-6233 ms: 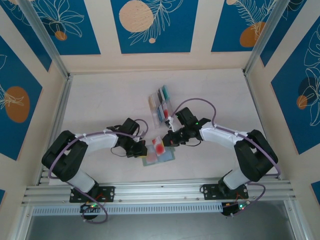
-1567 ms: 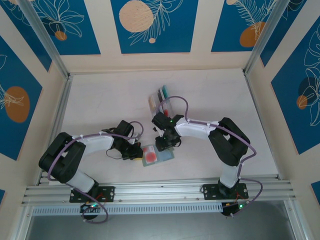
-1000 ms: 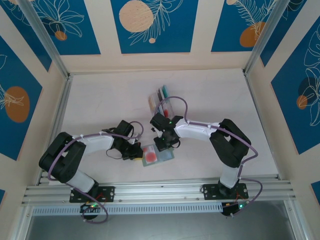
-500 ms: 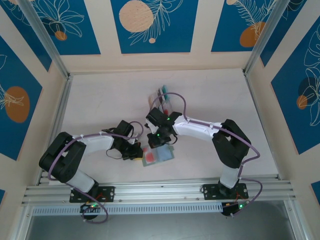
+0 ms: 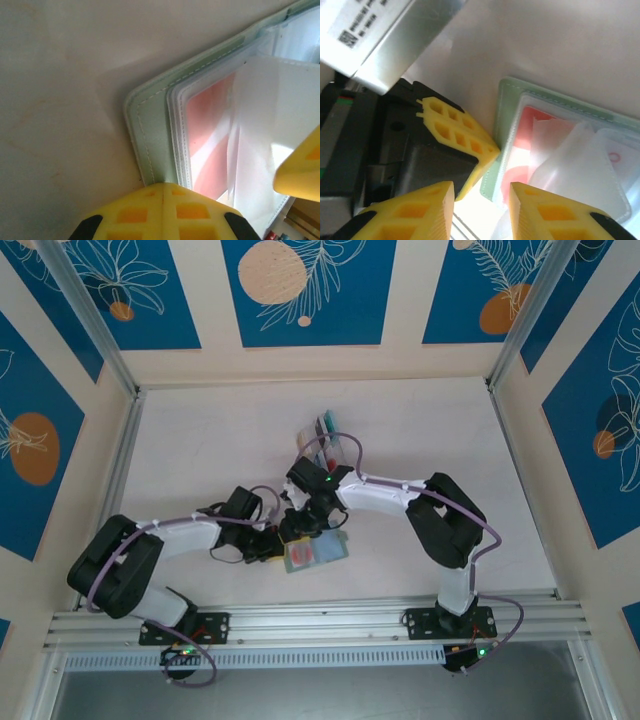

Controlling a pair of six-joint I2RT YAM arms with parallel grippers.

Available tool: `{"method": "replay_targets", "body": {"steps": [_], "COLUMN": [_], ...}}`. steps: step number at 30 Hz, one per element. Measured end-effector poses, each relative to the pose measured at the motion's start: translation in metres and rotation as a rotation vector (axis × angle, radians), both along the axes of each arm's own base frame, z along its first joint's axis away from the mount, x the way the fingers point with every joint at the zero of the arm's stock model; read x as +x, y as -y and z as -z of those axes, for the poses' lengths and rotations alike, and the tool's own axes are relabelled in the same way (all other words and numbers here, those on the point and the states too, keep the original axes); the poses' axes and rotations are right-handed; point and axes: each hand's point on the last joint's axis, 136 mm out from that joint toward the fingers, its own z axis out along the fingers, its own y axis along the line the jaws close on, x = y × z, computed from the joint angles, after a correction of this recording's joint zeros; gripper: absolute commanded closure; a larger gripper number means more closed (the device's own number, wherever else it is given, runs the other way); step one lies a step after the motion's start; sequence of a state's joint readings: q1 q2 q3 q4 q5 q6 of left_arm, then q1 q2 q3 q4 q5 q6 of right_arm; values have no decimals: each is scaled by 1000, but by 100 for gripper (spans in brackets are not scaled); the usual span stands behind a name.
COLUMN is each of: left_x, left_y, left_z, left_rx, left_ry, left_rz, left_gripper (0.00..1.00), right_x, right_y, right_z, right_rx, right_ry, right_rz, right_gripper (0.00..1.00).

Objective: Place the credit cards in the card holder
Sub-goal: Flip over the card slot in the card holder.

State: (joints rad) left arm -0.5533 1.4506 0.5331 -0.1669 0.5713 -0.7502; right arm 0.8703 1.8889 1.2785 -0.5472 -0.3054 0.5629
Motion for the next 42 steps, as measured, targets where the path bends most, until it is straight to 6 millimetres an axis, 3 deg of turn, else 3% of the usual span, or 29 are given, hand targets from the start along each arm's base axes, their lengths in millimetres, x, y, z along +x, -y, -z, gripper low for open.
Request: {"method": "replay_targets", "body": {"steps": [11,15,17,20,23,28,31,35,39,42], "left_x": [12,15,15,16,18,23,35,60,87,105], "left_y": [-11,-16,-19,-25,-29,-31,-27,-17,-5,4], "left_z": [-17,-18,-18,-21,-24,-31,-45,-69,-84,-89], "left_rx": [-44,-44,-43,-44,-47,-68,-93,-133,-172,-191], "left_ry": [48,51,48,47,51,53,80,135,175,180], "left_rz": [-85,-110,-118,-136,-152,-167,-170,-167,-168,-170], "left_gripper": [100,100,100,100,100,100,100,100,100,99], "right_x": [6,11,14,18,24,34,54,105,157,183], "right_y": [-21,-25,-21,-12,-4,20,38,68,98,110], "right_z": [-34,-51,-60,-68,-65,-56,-66,-88,-109,-105], "right_rx": [174,202,204,189,165,104,72,18,-46,-102], "right_ry": [-67,-31,0,35,53,77,129,241,349,385], "right_rz": [-13,-26,-23,-12,5,44,90,191,280,304], "right_gripper": [56,64,77,90,90,79,74,67,65,66]}}
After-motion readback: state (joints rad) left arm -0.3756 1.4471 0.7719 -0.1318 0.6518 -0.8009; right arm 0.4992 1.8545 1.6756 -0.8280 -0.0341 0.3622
